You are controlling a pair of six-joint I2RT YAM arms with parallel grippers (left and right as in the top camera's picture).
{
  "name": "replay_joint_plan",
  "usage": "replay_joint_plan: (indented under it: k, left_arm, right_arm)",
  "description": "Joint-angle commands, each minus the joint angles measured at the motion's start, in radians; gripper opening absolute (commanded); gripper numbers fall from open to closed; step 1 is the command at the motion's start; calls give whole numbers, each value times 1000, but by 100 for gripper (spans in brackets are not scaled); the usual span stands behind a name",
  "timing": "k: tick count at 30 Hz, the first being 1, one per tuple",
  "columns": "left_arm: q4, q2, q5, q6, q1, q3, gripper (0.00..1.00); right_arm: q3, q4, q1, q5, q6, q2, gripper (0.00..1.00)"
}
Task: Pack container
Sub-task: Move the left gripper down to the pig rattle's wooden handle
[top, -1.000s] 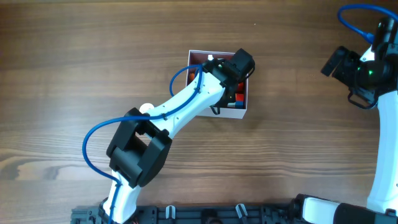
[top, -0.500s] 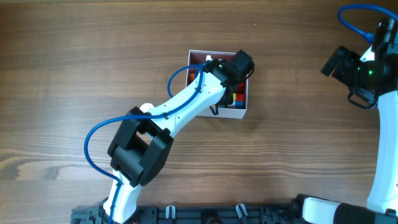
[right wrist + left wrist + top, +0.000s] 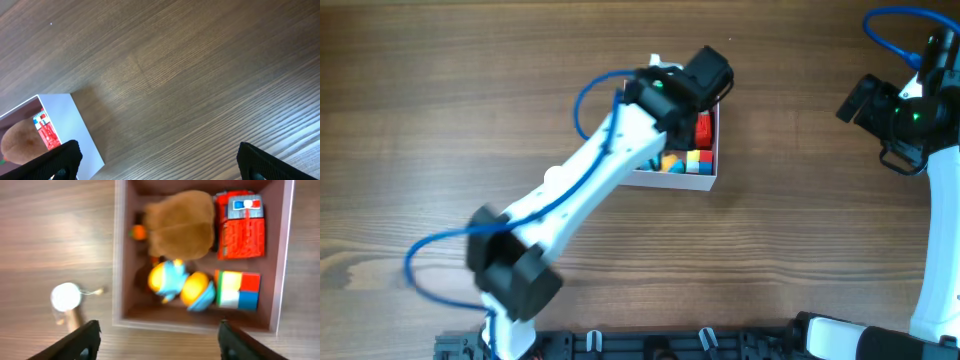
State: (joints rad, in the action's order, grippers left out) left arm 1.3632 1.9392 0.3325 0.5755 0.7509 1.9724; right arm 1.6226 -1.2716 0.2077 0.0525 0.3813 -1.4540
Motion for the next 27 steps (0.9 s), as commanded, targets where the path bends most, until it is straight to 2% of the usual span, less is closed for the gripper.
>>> replay_joint_plan:
  k: [1, 5, 8, 13, 16, 21, 26, 27]
  left_arm:
    - [135, -88, 58, -13, -61, 17, 76]
    - [267, -95, 32, 49, -146, 5, 72]
    - [271, -95, -28, 50, -201, -54, 70]
    - [221, -96, -44, 48, -270, -192, 63]
    - [163, -96, -90, -10, -306, -270, 67]
    - [188, -118, -127, -98, -393, -304, 58]
    - [278, -264, -127, -124, -486, -304, 60]
    - [298, -351, -130, -124, -515, -304, 66]
  right_arm:
    - [-10, 0, 3, -1, 12, -5, 100]
    - [-10, 0, 3, -1, 12, -5, 100]
    - [-10, 0, 3, -1, 12, -5, 100]
    - [-10, 0, 3, -1, 12, -5, 100]
    - [-10, 0, 3, -1, 12, -5, 100]
    - [-10, 0, 3, -1, 12, -5, 100]
    - [-10, 0, 3, -1, 12, -5, 100]
    - [-10, 0, 3, -1, 12, -5, 100]
